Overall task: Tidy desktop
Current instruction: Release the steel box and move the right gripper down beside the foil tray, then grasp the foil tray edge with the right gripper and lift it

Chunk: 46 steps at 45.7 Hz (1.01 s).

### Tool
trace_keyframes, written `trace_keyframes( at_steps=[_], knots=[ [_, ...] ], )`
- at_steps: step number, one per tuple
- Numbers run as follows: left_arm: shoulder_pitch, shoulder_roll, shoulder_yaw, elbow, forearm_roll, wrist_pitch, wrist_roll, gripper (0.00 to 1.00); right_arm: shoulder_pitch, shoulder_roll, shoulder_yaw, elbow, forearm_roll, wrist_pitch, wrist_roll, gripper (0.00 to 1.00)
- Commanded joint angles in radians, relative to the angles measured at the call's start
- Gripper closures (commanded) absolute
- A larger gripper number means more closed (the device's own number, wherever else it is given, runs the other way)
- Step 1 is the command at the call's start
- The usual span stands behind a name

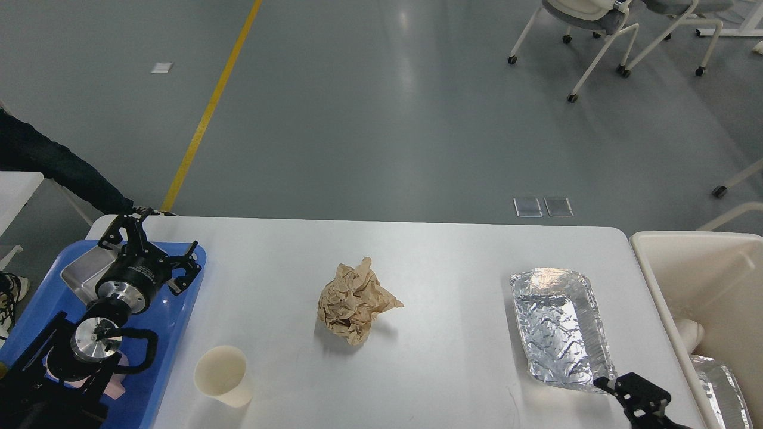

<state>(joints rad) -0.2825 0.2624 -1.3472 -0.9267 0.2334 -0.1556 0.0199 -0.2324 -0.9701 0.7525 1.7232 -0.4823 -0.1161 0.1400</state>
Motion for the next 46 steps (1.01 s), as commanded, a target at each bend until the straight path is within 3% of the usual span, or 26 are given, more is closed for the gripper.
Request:
trace_keyframes(
  at_steps=[1, 13, 32, 46],
  knots=[
    [0.002, 0.001, 0.005, 0.000, 0.000, 0.001, 0.000, 0.03, 0.013, 0.119, -0.007, -0.010, 0.001, -0.111, -0.005, 0.00],
    [0.008, 0.011, 0.016, 0.000, 0.001, -0.001, 0.000, 0.03, 0.073, 0.209, -0.005, -0.043, 0.053, -0.241, -0.023, 0.00],
    [0.010, 0.012, 0.040, -0.001, 0.003, -0.002, -0.008, 0.03, 0.128, 0.266, -0.010, -0.178, 0.129, -0.269, -0.036, 0.00],
    [0.010, 0.015, 0.040, -0.001, 0.003, -0.002, -0.008, 0.03, 0.165, 0.291, -0.012, -0.186, 0.130, -0.326, -0.034, 0.02]
  ],
)
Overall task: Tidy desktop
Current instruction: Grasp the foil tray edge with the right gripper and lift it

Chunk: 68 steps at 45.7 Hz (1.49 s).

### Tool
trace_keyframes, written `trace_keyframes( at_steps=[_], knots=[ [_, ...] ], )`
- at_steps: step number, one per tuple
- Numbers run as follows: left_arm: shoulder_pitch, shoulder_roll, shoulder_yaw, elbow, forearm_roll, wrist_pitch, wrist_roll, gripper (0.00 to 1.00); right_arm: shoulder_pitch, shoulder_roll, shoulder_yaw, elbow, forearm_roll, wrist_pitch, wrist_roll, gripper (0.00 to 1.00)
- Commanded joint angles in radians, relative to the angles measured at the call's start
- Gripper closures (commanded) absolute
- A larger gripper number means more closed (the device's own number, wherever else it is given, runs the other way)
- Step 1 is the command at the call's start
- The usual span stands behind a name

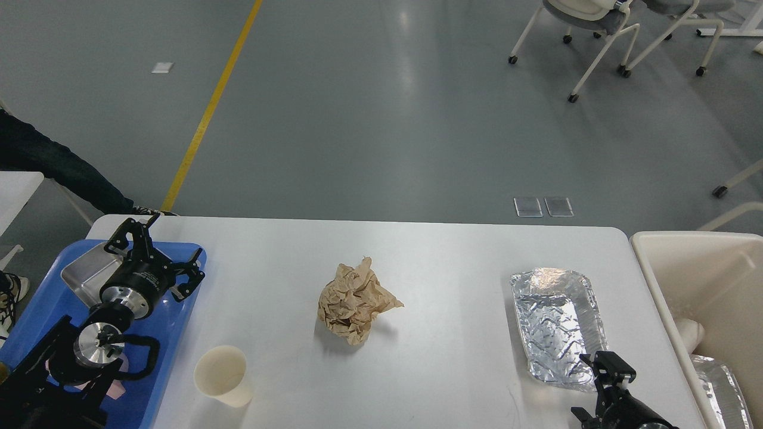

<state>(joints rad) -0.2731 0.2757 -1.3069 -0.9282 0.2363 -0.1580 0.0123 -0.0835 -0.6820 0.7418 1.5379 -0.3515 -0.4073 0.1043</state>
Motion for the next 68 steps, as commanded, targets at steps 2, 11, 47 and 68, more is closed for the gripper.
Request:
trace_keyframes(
  at_steps=[2, 11, 47, 68],
  knots=[
    [0.002, 0.003, 0.000, 0.000, 0.000, 0.000, 0.000, 0.03, 0.016, 0.004, -0.002, -0.002, -0.006, -0.050, 0.002, 0.07],
    [0.002, 0.005, 0.000, 0.000, 0.000, -0.003, 0.000, 0.03, 0.036, 0.030, -0.028, -0.024, -0.043, -0.070, 0.012, 0.44],
    [0.003, 0.013, 0.000, 0.000, 0.000, -0.005, -0.002, 0.03, 0.114, 0.070, -0.171, -0.096, -0.055, -0.057, 0.107, 1.00],
    [-0.001, 0.034, -0.003, 0.000, -0.002, -0.003, 0.000, 0.03, 0.212, -0.313, -0.213, 0.059, -0.083, 0.148, 0.123, 1.00]
  ],
)
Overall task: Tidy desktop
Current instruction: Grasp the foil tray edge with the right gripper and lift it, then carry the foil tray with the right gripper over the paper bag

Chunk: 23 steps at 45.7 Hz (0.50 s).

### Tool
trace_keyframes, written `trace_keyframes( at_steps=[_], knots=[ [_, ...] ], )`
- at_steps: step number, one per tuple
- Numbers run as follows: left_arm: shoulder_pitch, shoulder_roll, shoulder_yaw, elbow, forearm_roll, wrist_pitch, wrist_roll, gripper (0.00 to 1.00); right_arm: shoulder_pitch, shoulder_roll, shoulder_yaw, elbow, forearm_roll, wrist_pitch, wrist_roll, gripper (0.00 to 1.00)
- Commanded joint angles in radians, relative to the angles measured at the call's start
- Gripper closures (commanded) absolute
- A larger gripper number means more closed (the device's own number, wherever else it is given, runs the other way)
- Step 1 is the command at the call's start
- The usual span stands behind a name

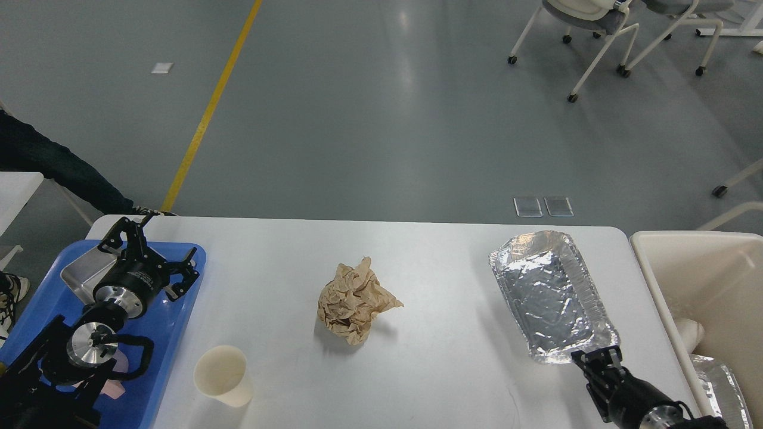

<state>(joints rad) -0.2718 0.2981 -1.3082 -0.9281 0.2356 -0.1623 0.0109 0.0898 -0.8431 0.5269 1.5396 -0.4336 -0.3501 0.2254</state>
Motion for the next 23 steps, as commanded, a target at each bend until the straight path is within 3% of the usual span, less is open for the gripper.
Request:
trace_keyframes(
  at_steps=[1, 6, 14, 23],
  knots=[
    [-0.003, 0.012, 0.000, 0.000, -0.001, 0.001, 0.001, 0.03, 0.050, -0.183, 0.004, 0.063, -0.001, 0.114, 0.003, 1.00],
    [-0.004, 0.016, -0.002, 0.000, -0.001, 0.003, 0.003, 0.03, 0.090, -0.325, 0.004, 0.079, -0.001, 0.224, 0.025, 1.00],
    [-0.007, 0.026, -0.002, 0.000, -0.001, 0.006, 0.004, 0.03, 0.116, -0.488, 0.004, 0.079, -0.001, 0.400, 0.107, 1.00],
    [-0.009, 0.032, -0.002, 0.000, -0.001, 0.012, 0.006, 0.03, 0.123, -0.524, 0.004, 0.077, -0.002, 0.477, 0.110, 1.00]
  ],
)
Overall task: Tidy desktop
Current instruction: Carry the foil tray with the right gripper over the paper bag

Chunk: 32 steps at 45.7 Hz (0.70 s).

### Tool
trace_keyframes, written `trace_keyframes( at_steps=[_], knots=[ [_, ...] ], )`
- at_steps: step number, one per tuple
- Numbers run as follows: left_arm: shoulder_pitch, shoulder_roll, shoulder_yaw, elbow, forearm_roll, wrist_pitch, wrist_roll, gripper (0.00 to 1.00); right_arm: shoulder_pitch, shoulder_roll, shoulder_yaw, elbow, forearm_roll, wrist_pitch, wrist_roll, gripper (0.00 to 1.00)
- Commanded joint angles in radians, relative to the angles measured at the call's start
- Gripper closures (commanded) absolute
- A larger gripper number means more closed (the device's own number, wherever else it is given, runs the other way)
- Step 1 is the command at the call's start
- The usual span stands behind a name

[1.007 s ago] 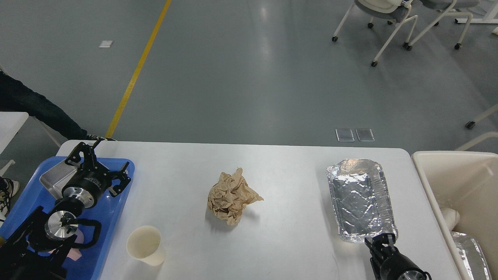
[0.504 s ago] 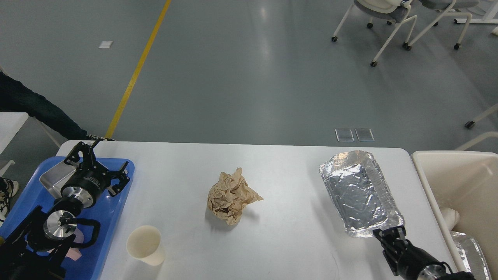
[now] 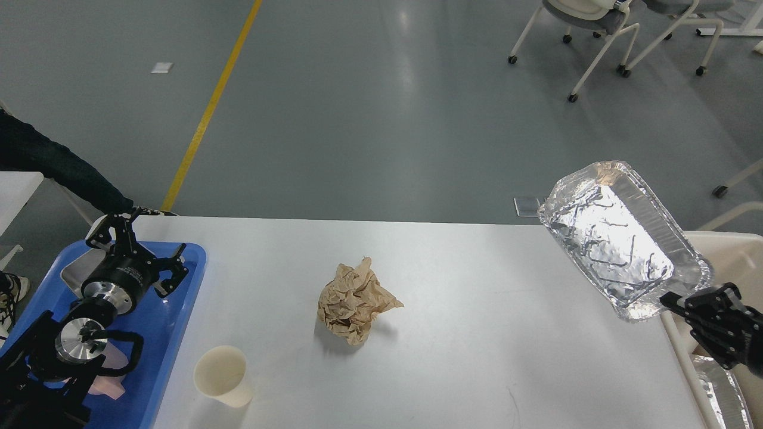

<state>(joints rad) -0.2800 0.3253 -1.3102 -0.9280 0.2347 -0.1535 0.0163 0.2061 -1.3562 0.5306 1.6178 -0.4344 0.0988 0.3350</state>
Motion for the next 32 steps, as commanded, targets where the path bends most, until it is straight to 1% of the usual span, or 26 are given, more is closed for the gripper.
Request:
trace_keyframes(
  at_steps=[1, 11, 14, 18, 25, 30, 32],
  knots=[
    [-0.001, 0.004, 0.000, 0.000, 0.000, 0.005, 0.002, 0.03, 0.010, -0.009, -0.001, -0.003, -0.003, 0.030, -0.001, 1.00],
    [-0.001, 0.024, 0.000, 0.000, 0.000, 0.005, 0.002, 0.03, 0.056, 0.009, 0.000, -0.006, -0.052, 0.052, -0.008, 1.00],
    [0.001, 0.035, 0.000, 0.000, -0.002, 0.005, 0.004, 0.03, 0.058, 0.035, 0.002, -0.009, -0.070, 0.053, -0.007, 1.00],
    [0.002, 0.041, -0.001, 0.000, -0.002, 0.005, 0.004, 0.03, 0.084, 0.077, -0.003, -0.010, -0.148, 0.047, -0.007, 1.00],
    [0.002, 0.047, -0.001, 0.000, -0.002, 0.005, 0.002, 0.03, 0.127, 0.115, -0.004, -0.030, -0.283, 0.041, -0.007, 1.00],
    [0.002, 0.046, -0.003, 0.000, -0.002, 0.006, 0.004, 0.03, 0.144, 0.150, -0.004, -0.059, -0.336, 0.065, -0.008, 1.00],
    [-0.001, 0.046, -0.003, 0.000, -0.002, 0.008, 0.004, 0.03, 0.160, 0.176, -0.006, -0.068, -0.372, 0.091, -0.008, 1.00]
  ],
)
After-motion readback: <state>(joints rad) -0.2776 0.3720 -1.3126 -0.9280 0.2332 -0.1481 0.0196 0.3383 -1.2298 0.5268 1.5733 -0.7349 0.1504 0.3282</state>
